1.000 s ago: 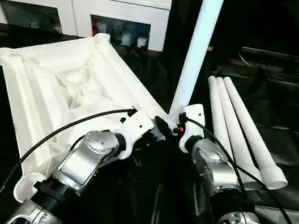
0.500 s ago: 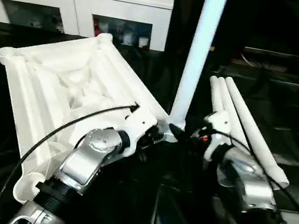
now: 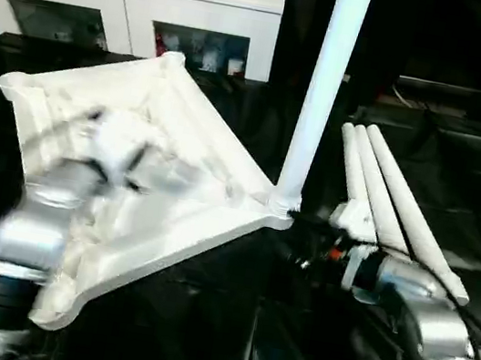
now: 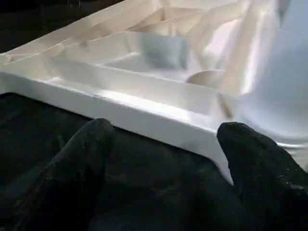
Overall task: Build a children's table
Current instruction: Rotate leg to tighten, then rotate table base
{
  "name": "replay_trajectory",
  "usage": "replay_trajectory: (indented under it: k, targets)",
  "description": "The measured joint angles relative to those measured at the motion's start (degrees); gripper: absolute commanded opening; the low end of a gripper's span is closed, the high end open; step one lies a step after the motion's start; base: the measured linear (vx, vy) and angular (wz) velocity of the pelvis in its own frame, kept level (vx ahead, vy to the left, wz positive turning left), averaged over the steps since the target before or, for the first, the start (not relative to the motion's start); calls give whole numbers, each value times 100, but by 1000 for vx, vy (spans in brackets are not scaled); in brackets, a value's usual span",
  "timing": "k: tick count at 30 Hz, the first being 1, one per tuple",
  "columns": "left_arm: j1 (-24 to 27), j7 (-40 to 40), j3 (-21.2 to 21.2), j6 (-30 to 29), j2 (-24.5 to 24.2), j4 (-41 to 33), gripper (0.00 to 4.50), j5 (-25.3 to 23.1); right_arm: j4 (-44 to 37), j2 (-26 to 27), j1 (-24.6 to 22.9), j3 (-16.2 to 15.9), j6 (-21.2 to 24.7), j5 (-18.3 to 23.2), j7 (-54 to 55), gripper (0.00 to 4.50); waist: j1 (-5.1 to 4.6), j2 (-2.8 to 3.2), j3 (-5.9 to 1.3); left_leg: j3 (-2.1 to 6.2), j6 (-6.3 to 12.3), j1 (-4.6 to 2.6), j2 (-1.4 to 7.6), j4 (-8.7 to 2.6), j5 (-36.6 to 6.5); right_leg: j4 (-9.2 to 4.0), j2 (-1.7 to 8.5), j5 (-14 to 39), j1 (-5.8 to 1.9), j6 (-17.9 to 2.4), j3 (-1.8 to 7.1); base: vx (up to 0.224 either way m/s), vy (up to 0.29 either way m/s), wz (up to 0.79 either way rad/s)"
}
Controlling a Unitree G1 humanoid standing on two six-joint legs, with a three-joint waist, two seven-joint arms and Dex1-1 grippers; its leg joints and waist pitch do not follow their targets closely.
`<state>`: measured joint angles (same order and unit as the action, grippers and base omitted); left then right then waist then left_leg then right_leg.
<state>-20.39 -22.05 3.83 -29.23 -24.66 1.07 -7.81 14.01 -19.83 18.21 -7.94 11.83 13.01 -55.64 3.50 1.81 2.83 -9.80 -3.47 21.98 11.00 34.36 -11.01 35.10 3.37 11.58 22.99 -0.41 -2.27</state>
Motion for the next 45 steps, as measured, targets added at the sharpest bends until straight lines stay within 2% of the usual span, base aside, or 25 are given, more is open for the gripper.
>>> replay_trajectory:
  k: [5,6,9,15,18,24,25,28,34,35,39,40,45]
  targets:
    - [346,254,50,-355,-601,43,101,-383,137,307,87,-341,38,-490,534,392,-7,1,0,3,-6,1,0,6,2,9,2,0,-1,0,-4,0,0,0]
    - [375,321,142,-433,-715,94,73,-482,222,321,97,-393,61,-597,667,392,-7,1,1,3,-7,1,0,6,3,10,2,0,-1,0,-3,0,0,0]
    - [516,359,253,-595,-984,133,60,-611,382,359,191,-406,171,-716,917,344,16,4,2,3,-7,2,-1,7,3,9,3,0,-3,0,-3,0,0,0]
    - [870,144,145,-826,-1338,166,15,-756,531,442,292,-439,271,-893,1136,300,15,2,1,4,-8,2,0,7,3,9,3,0,-3,0,-3,0,0,0]
    - [970,-291,-69,-991,-1455,32,0,-662,748,482,440,-447,271,-940,1260,267,16,2,1,4,-9,1,0,7,3,13,3,-1,-2,-1,-3,0,0,0]
    - [1166,-1278,-627,-1130,-1768,-421,0,-373,1347,721,871,-470,242,-1153,1690,232,-8,0,0,7,-15,-5,0,7,7,25,3,-6,0,-9,-3,0,0,0]
    - [1204,-1498,-777,-1153,-1896,-529,0,-305,1460,769,946,-491,241,-1183,1787,211,-16,0,0,8,-16,-7,0,7,7,26,2,-7,1,-11,-4,0,0,0]
    - [1326,-2115,-1086,-1173,-2125,-835,0,-131,1852,916,1127,-515,158,-1329,1974,187,-24,3,1,8,-20,-8,1,6,9,29,1,-9,4,-13,-5,0,0,0]
    - [1386,-3073,-1491,-1195,-2405,-1286,0,255,2470,1126,1426,-502,-18,-1393,2275,148,-17,5,2,8,-20,-10,0,6,9,30,2,-9,3,-14,-4,0,0,0]
    - [1385,-3148,-1514,-1149,-2409,-1304,0,284,2535,1148,1464,-495,-30,-1393,2295,126,-18,6,2,7,-20,-10,0,6,9,30,2,-9,3,-14,-3,0,0,0]
    - [1274,-3400,-1700,-1026,-2299,-1339,0,403,2875,1291,1645,-466,-161,-1399,2429,111,-24,11,0,5,-21,-13,-1,7,10,33,2,-9,3,-14,0,0,0,0]
    - [1244,-3424,-1753,-1027,-2253,-1371,0,424,2928,1310,1667,-446,-195,-1403,2450,83,-25,11,0,5,-22,-13,-1,7,10,33,2,-9,2,-14,0,0,0,0]
    - [1076,-3664,-2019,-1016,-2105,-1440,0,610,3147,1424,1809,-413,-384,-1403,2498,65,-50,11,0,4,-22,-14,0,7,11,35,2,-9,3,-14,-1,0,0,0]
